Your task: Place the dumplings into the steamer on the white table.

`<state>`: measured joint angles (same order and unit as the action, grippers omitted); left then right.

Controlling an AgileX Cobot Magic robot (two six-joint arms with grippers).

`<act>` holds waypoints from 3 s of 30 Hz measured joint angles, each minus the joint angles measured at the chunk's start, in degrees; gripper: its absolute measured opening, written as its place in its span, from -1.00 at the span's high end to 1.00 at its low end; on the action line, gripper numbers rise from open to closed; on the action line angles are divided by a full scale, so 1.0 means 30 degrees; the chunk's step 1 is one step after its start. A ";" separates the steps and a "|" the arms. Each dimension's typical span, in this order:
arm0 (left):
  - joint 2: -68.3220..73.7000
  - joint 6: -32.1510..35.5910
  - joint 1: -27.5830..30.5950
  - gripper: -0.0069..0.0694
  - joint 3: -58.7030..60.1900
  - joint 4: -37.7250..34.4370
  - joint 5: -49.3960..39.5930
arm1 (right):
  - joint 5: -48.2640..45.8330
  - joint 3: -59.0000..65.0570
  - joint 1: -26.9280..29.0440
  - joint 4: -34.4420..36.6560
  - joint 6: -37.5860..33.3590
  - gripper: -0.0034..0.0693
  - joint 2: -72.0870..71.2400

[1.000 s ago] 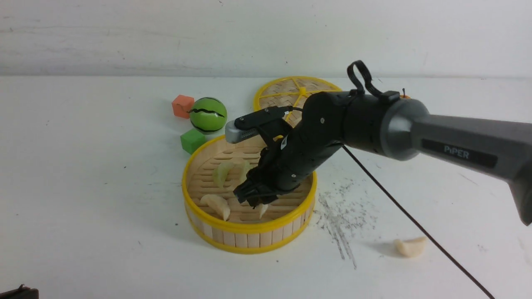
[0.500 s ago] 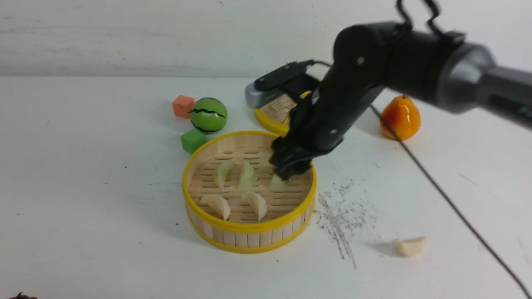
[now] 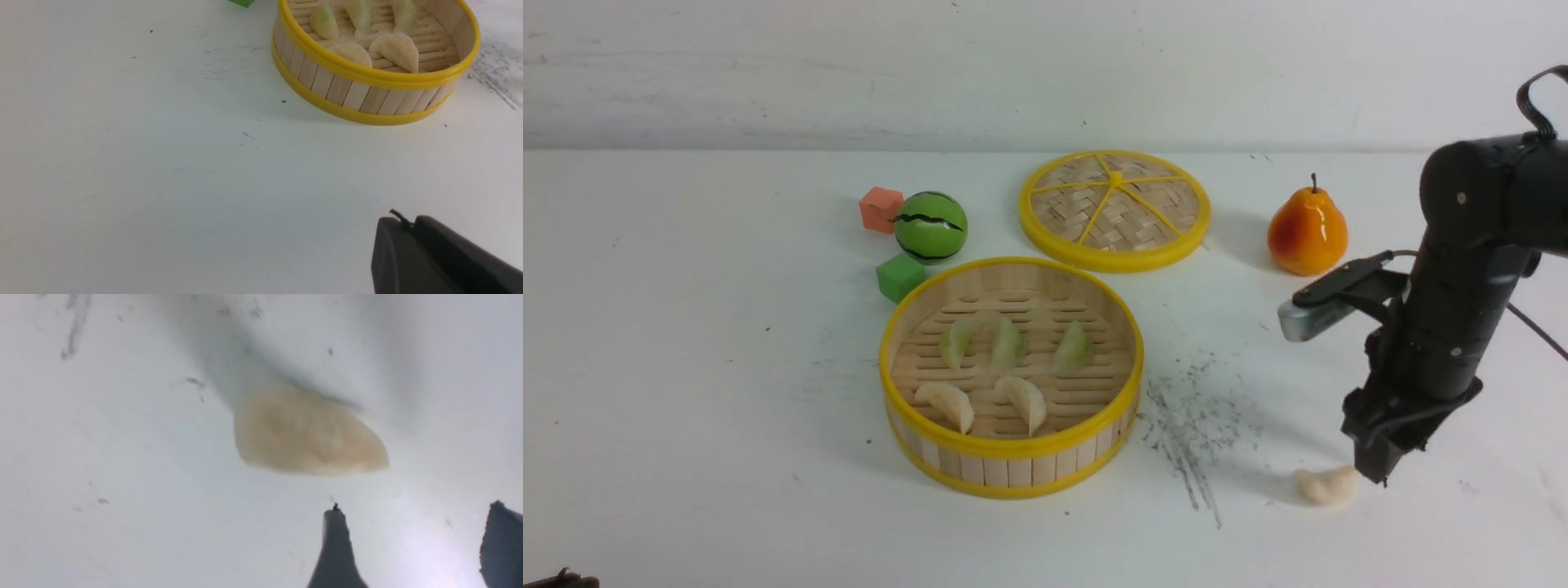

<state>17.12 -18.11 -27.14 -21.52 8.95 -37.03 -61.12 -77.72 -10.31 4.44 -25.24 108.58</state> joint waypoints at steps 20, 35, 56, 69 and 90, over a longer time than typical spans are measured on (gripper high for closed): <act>0.0000 0.0000 0.0000 0.67 0.0000 -0.0056 -0.0059 | 0.1453 0.0347 -0.2137 -0.0011 -0.2535 0.26 0.1545; 0.0000 0.0000 0.0000 0.64 0.0000 0.0247 0.0724 | -0.2742 -0.6873 -0.2686 0.2423 0.1156 0.35 0.1712; 0.0000 0.0000 0.0000 0.60 0.0000 0.0779 0.0734 | 0.6677 -0.8053 -0.6900 0.3207 0.4161 -0.11 0.5192; 0.0000 0.0000 0.0000 0.58 0.0000 0.0869 0.0792 | 0.1567 -1.1473 -0.6947 0.1858 0.5566 -0.08 0.3223; -0.5119 0.0000 0.0000 0.55 0.0378 0.0588 0.2868 | 0.0407 -0.1455 -0.6911 -0.5861 0.8854 0.93 -1.2350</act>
<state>1.77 -18.11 -27.14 -20.39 10.72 -28.43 -59.90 -82.09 -31.04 -13.15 1.32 71.53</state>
